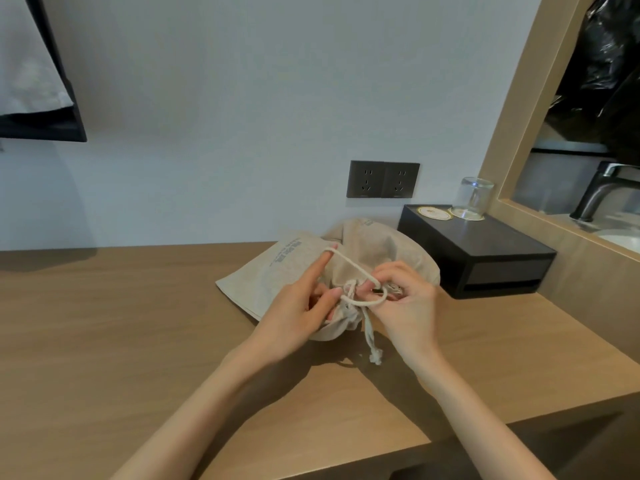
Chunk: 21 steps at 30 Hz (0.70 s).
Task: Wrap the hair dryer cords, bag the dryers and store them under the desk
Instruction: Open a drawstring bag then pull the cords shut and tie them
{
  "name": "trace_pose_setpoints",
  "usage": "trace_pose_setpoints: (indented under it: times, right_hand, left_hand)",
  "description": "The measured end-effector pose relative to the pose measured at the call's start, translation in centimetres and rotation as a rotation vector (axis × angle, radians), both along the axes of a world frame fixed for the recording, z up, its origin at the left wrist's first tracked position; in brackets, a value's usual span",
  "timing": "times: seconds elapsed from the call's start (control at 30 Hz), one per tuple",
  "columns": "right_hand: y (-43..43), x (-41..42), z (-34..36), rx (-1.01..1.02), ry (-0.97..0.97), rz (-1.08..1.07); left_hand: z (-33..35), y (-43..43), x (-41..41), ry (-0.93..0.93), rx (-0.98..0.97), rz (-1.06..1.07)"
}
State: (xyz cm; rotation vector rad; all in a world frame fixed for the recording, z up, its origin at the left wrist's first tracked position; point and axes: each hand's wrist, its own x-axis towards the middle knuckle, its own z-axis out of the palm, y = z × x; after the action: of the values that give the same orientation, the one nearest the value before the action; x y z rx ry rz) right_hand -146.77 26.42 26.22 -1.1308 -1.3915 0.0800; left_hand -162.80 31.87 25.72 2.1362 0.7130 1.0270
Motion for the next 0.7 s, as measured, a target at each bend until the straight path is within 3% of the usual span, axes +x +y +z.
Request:
trace_pose_setpoints:
  times: [0.07,0.2,0.4,0.53,0.7]
  right_hand:
    - [0.1,-0.1,-0.2,-0.047,0.108,0.034]
    - [-0.1,-0.1,-0.3,-0.080,0.132,0.076]
    - [0.0,0.2,-0.4,-0.150,0.254,0.090]
    - [0.0,0.3,-0.2,-0.196,0.253,0.101]
    - [0.0,0.6,-0.2,-0.251,0.262,0.126]
  left_hand:
    - [0.1,-0.1,0.2,-0.066,-0.003,0.026]
    - [0.6,-0.1,0.2,-0.164,-0.065,0.038]
    - [0.6,0.6,-0.7,-0.079,-0.088,0.122]
    - [0.2,0.4,-0.6,0.108,-0.034,0.139]
    - [0.2,0.3,-0.4,0.022,-0.017,0.181]
